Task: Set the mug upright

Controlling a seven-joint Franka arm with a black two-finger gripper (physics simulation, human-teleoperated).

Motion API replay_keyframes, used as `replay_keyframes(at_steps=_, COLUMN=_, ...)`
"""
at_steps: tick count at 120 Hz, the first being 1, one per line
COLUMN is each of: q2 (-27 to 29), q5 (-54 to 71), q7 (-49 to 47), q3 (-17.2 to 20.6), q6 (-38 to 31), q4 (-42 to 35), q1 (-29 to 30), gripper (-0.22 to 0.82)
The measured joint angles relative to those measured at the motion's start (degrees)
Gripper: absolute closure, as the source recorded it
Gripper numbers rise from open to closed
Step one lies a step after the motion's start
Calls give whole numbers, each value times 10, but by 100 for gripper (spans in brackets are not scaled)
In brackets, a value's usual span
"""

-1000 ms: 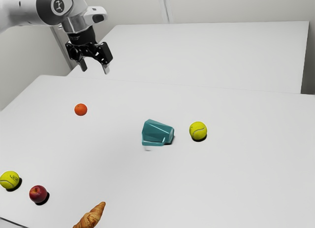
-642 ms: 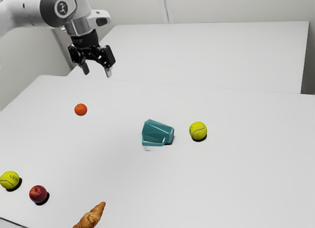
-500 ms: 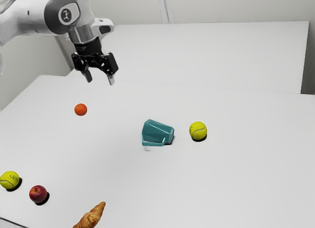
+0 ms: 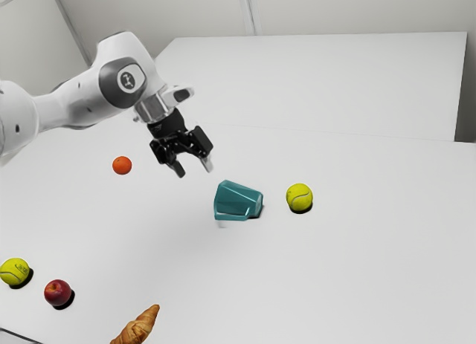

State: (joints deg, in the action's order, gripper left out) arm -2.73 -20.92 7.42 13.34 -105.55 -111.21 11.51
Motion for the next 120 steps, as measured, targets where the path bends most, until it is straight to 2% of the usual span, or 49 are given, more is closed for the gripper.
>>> replay_keyframes(at_steps=24, q2=-41, q5=-91, q7=77, q3=-1, q6=-60, q4=-33, q1=84, gripper=0)
replay_keyframes(at_steps=73, q2=-138, q5=-204, q7=259, q3=0, q6=-113, q4=-20, q1=96, gripper=0)
replay_keyframes(at_steps=120, q2=-188, q5=-285, q7=363, q3=13, q6=-120, q4=-13, q1=81, gripper=0)
